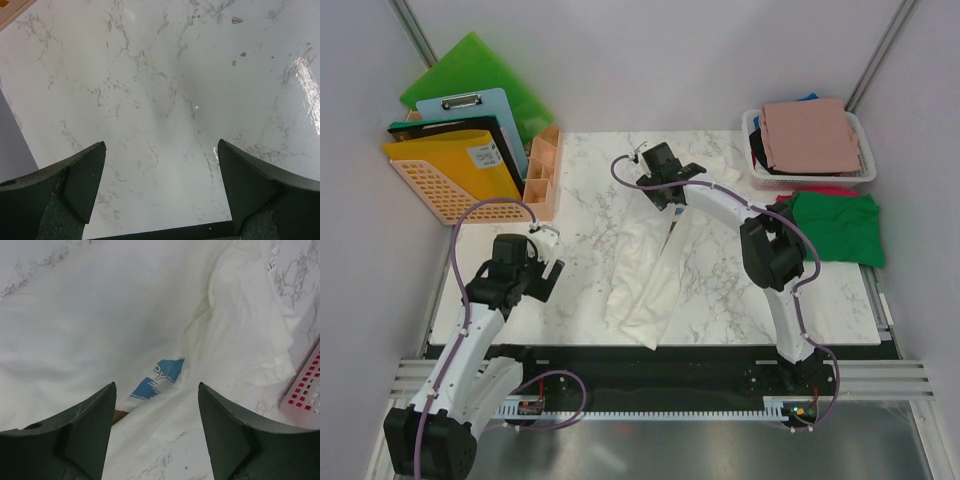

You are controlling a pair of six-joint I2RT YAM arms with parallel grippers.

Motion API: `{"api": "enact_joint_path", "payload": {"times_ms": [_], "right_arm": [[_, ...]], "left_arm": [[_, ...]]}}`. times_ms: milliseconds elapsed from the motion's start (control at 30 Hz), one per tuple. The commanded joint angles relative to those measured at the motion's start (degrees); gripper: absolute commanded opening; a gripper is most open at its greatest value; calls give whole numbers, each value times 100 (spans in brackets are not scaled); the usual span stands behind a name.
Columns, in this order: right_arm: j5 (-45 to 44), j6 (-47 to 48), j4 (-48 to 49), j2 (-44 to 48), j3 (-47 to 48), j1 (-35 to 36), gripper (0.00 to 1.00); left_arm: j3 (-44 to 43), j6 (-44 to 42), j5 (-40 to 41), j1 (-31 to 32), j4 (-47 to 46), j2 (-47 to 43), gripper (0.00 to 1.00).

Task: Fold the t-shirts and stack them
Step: Fold the tshirt

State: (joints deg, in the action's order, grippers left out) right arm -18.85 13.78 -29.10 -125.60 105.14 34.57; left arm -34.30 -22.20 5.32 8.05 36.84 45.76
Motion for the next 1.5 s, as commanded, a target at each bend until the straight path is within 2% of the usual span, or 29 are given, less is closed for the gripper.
{"api": "enact_joint_path", "payload": {"times_ms": [0,200,333,800,1000,1067,1100,1200,1467], "right_arm": [[-189,-288,-96,201,8,-134,74],[-83,-701,-25,773,-722,-336,77],[-145,-833,-87,774,-934,-336,79],[-321,-807,238,-25,-750,-328,57],[-277,-789,379,-123,-706,-337,56],[-277,-798,405,-140,-671,-337,44],[-268,-807,405,-149,-662,-337,26],[-294,-824,405,-131,-635,-337,0],[-356,-675,405,158,-653,-337,0]], "left_arm": [[-6,-215,-137,-23,-1,3,100],[-6,-206,-198,-23,-37,126,100],[-6,-206,-225,-23,-54,144,100],[3,-241,-216,-23,-45,144,100],[3,-233,-242,-23,-45,161,100],[11,-233,-242,-23,-45,162,100],[12,-241,-242,-23,-37,162,100],[12,-233,-251,-23,-45,162,100],[12,-250,-269,-23,-37,153,100]]}}
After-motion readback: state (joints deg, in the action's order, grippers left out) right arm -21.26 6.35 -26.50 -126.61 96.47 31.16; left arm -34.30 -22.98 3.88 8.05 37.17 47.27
